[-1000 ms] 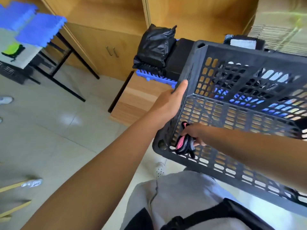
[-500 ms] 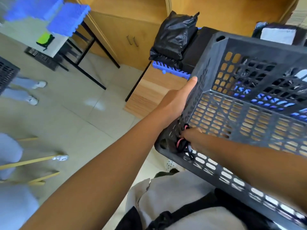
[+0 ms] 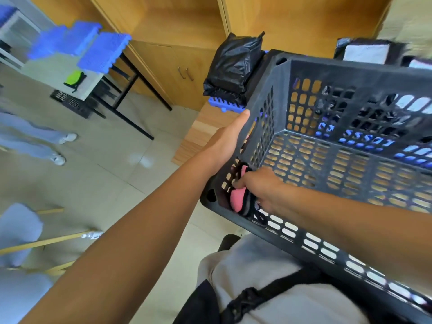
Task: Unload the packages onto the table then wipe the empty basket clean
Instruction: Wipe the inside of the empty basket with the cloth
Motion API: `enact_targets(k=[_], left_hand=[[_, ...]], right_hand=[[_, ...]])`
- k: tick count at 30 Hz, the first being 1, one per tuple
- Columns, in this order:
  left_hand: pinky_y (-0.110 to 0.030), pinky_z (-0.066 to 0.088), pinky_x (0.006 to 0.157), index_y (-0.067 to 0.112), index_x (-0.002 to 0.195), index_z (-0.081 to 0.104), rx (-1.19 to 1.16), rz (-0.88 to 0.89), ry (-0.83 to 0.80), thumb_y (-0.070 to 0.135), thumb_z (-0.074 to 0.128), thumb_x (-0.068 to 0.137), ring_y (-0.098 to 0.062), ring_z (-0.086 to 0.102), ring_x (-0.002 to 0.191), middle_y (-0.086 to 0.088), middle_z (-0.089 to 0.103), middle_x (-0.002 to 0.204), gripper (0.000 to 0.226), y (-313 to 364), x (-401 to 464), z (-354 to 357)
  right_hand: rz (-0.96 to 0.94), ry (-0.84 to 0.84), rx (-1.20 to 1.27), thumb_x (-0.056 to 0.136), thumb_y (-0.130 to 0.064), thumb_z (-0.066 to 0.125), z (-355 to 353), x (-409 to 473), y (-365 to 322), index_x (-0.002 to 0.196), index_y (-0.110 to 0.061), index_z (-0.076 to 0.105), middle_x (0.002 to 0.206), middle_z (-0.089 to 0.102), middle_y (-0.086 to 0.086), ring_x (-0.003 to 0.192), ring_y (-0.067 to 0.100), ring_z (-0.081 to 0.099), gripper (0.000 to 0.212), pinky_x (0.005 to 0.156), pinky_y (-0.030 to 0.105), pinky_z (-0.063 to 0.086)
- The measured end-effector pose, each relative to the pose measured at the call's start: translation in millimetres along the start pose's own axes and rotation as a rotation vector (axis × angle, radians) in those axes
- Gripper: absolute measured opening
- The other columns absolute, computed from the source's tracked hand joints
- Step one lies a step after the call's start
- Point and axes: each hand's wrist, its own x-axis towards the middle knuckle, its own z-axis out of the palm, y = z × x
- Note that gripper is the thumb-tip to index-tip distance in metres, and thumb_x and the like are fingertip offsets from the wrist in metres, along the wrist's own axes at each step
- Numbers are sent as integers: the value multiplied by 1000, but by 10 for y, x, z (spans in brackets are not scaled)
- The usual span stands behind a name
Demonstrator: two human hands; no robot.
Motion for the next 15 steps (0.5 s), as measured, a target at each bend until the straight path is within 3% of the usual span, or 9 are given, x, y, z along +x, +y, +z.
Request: enact_targets(k=[3,5,6,8,12,15], left_hand=[[-49,27,117,34,147,45,-14,14,24,94,46,47,-22,45,136,1,49,149,116,-8,30,13],[-49,29,116,35,147,45,-36,35,32,93,48,47,-23,46,137,0,48,150,115,-16,47,7],[-49,29,116,35,147,44,-47,47,26,92,49,49,-23,44,138,-1,47,151,114,-1,37,1],[-49,29,117,36,147,44,-69,76,4,89,50,53,-23,43,139,0,44,153,109,-14,35,7],[-50,33,115,32,140,55,-140,57,-9,87,62,52,-25,50,133,-1,53,146,104,-95,162,-1],[-48,40,111,24,122,69,-156,81,-19,69,62,77,-24,63,118,-4,69,125,65,-77,119,-10]], right_hand=[[-60,-43,4,79,6,70,21,-221,-66,86,-2,63,81,65,11,69,22,57,13,44,21,41],[-87,-70,8,76,3,73,40,-321,-125,98,0,65,90,66,16,79,28,62,23,54,29,52],[-90,-83,30,76,3,72,49,-375,-168,97,-2,65,93,68,17,85,31,65,23,67,37,59],[-87,-122,82,77,4,72,46,-475,-223,94,-6,66,98,71,18,93,37,67,21,86,49,57],[-62,-246,190,82,7,69,-20,-548,-339,101,-4,69,102,74,17,93,34,72,22,87,48,58],[0,-452,277,87,-1,62,-205,-498,-369,120,-2,66,117,71,19,109,33,68,33,93,45,55]])
